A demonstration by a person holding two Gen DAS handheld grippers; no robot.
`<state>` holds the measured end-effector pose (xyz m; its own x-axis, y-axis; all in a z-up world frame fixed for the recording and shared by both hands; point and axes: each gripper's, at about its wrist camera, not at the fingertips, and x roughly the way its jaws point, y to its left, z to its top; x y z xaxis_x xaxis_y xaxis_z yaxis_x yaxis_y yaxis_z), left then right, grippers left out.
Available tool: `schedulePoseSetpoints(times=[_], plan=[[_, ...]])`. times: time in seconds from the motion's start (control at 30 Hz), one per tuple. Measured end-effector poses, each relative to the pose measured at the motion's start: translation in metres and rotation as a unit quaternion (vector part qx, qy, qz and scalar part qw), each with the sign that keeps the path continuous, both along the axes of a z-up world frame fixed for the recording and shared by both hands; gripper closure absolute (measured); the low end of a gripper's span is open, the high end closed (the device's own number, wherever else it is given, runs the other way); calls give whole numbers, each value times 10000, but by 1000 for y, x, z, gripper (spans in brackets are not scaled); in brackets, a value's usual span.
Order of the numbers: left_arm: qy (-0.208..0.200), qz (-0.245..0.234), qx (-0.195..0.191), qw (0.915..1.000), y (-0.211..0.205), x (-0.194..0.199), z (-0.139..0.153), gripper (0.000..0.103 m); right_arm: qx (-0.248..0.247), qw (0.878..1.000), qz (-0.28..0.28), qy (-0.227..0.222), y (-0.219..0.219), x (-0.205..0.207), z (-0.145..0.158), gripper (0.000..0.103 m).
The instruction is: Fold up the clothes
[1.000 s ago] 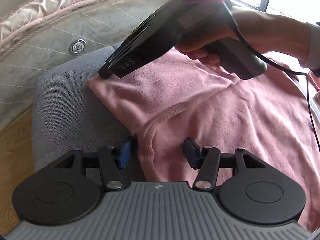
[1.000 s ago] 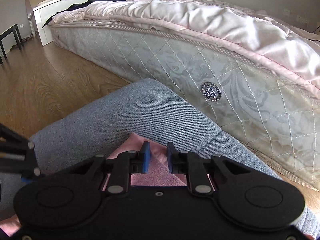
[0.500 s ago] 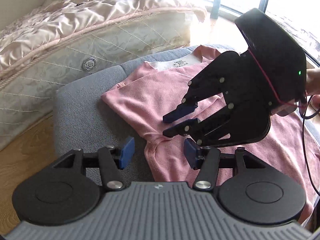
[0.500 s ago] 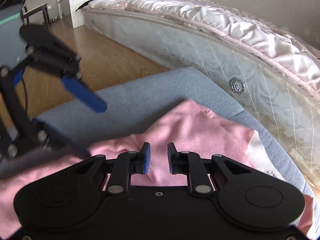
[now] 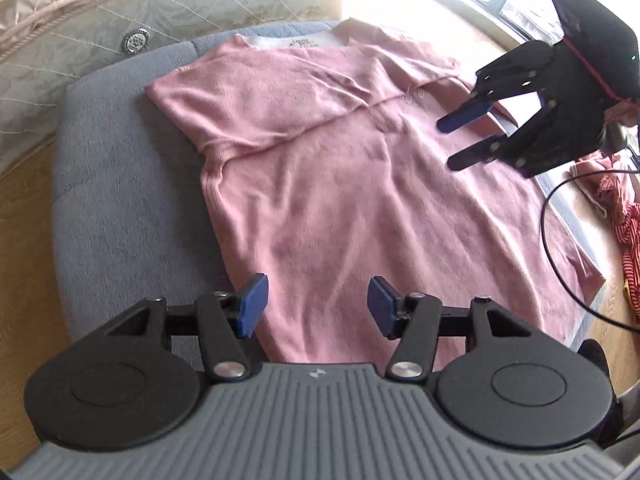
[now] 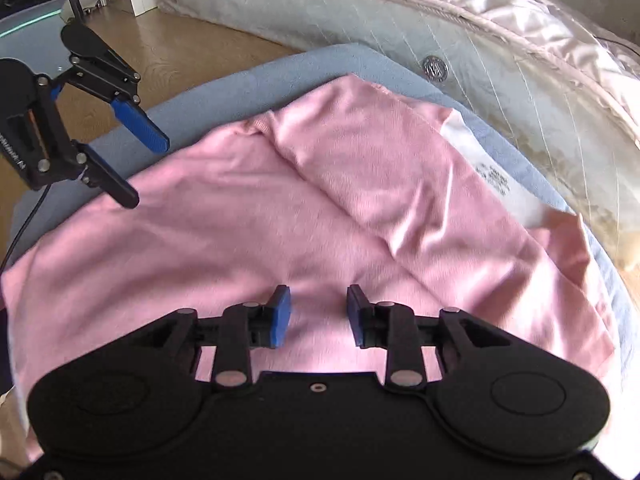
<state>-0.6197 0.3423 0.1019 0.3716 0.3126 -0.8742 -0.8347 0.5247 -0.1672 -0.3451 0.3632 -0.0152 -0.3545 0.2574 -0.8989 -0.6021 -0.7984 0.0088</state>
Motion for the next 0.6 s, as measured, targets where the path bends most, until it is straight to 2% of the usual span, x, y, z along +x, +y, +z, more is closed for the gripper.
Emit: schedulePoseSetpoints(times=[0.13, 0.23, 0.3, 0.4, 0.43, 0.53, 0.6], plan=[[-90, 303, -508, 9982, -27, -24, -9, 41, -19, 9996, -288, -54, -41, 51, 37, 52], [-352, 638, -930, 9930, -42, -46, -16, 41, -348, 9950, -933, 115, -69, 92, 53, 49], [-534, 818, -1115, 9889, -50, -52, -22, 41, -660, 9869, -1428, 362, -81, 117, 57, 49], [-823, 982, -1436, 9813, -62, -51, -32, 41, -1130, 9655, -2193, 831, -101, 152, 60, 51], [-851, 937, -1472, 9810, -66, -47, -34, 41, -1227, 9585, -2385, 967, -107, 161, 59, 51], [-601, 717, -1263, 9876, -80, -37, -32, 36, -1549, 9535, -2415, 923, -126, 160, 47, 53], [-652, 680, -1369, 9861, -87, -37, -32, 34, -1762, 9497, -2430, 889, -139, 160, 39, 55]])
